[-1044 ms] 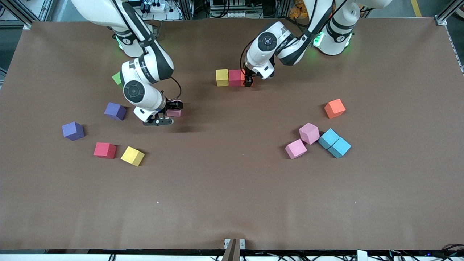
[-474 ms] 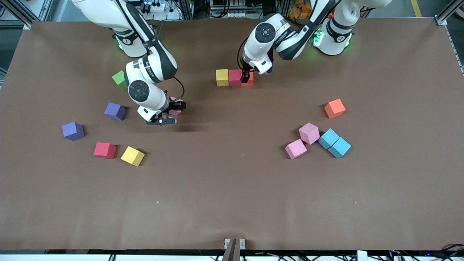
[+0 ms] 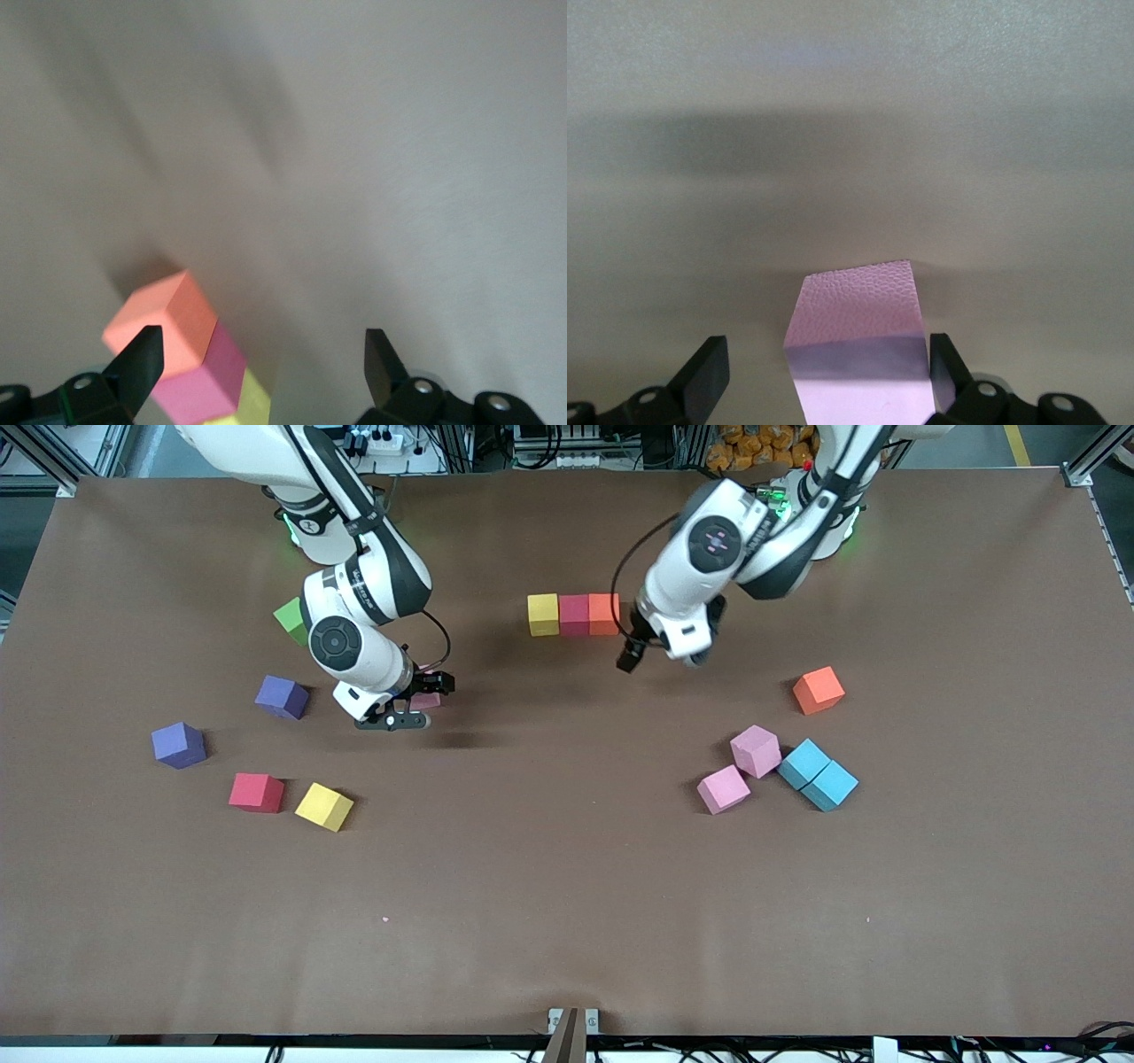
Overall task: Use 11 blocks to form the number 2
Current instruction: 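Grasp the pink cube by the teal cubes with the left gripper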
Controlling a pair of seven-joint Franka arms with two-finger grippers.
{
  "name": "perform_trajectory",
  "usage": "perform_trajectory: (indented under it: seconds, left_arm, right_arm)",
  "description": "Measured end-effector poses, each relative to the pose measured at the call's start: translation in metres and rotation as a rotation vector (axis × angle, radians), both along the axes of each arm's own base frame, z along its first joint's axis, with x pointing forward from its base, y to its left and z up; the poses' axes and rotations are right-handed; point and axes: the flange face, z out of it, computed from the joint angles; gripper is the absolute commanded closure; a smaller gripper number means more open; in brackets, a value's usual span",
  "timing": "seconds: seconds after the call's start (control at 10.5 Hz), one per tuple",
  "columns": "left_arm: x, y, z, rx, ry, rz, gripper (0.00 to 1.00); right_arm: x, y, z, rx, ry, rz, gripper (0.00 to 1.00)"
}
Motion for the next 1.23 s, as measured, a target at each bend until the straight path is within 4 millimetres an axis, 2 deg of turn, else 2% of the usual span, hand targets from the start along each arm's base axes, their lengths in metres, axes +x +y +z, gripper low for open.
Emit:
perform_trajectory:
  seconds: [0.38, 0.57, 0.66, 0.85, 1.23]
  left_arm:
    - [0.078, 0.080, -0.001, 0.002, -0.133, -0.269, 0.00]
    - [0.117, 0.117, -0.011, 0.003, -0.160, -0.326, 0.00]
    - [0.131, 0.123, -0.018, 0.013, -0.164, -0.335, 0.00]
    - [0.154, 0.123, -0.032, 0.032, -0.171, -0.342, 0.00]
    - [0.181, 0.120, -0.042, 0.046, -0.196, -0.380, 0.00]
  right_arm:
    - [-0.009, 0.010, -0.007, -0.010, 0.011, 0.037, 0.00]
    - [-0.013, 0.013, -0.010, -0.038, 0.002, 0.095, 0.00]
    - [-0.014, 0.013, -0.010, -0.047, -0.002, 0.111, 0.00]
    - [-0.014, 0.012, -0.011, -0.054, -0.004, 0.121, 0.00]
    - [-0.014, 0.011, -0.017, -0.058, 0.000, 0.121, 0.00]
